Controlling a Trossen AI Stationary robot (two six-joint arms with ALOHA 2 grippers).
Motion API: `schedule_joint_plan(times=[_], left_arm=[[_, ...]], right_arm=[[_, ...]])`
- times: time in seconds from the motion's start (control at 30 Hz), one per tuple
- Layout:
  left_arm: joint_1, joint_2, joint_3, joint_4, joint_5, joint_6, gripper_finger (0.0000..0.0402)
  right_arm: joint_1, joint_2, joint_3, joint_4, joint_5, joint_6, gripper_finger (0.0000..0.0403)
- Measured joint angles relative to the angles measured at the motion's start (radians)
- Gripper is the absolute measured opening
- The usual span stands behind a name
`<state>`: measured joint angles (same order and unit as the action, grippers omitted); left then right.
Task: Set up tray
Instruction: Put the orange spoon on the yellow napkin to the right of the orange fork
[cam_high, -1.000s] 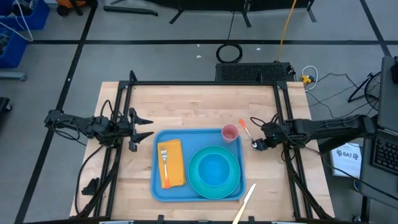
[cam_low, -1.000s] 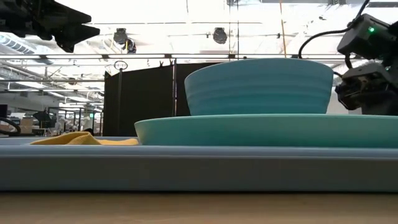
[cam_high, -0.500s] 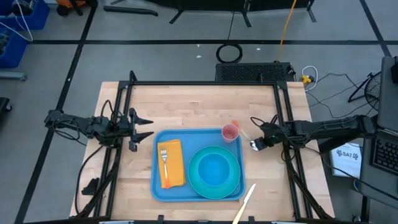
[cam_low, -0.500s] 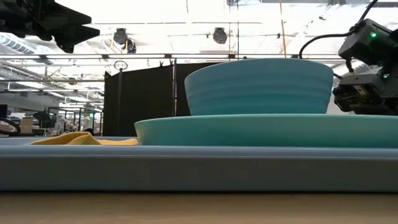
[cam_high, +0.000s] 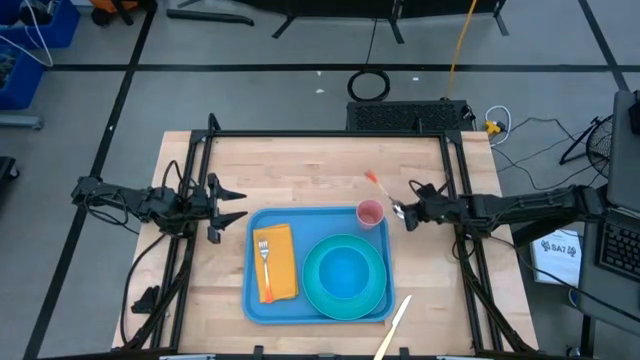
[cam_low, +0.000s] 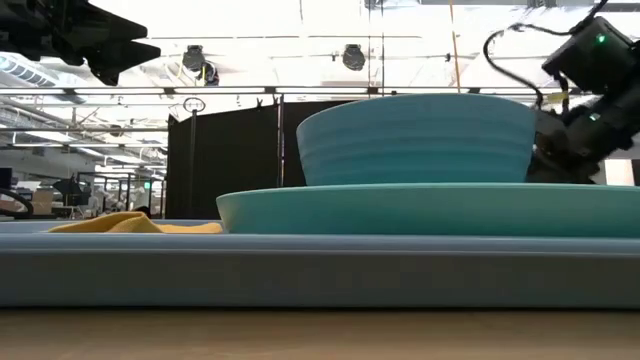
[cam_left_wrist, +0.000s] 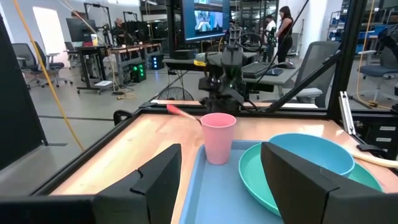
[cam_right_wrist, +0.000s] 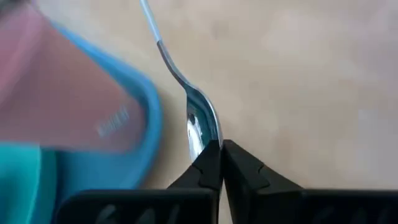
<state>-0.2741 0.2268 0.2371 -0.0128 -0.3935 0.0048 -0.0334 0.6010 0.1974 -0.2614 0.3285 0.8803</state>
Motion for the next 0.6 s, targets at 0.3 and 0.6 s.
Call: schedule_joint_plan(times=[0.3,0.6], left_arm=[[0.0,0.0,0.0,0.004,0.0,-0.008,0.0228],[0.0,0.002,0.0,0.055,0.0,-0.12,0.0228]], right_arm=[[0.0,0.014,0.297,0.089,0.059,-0.353,0.0001],[0.0,0.364,0.953,-0.592,-0.069,-0.505,0.0]])
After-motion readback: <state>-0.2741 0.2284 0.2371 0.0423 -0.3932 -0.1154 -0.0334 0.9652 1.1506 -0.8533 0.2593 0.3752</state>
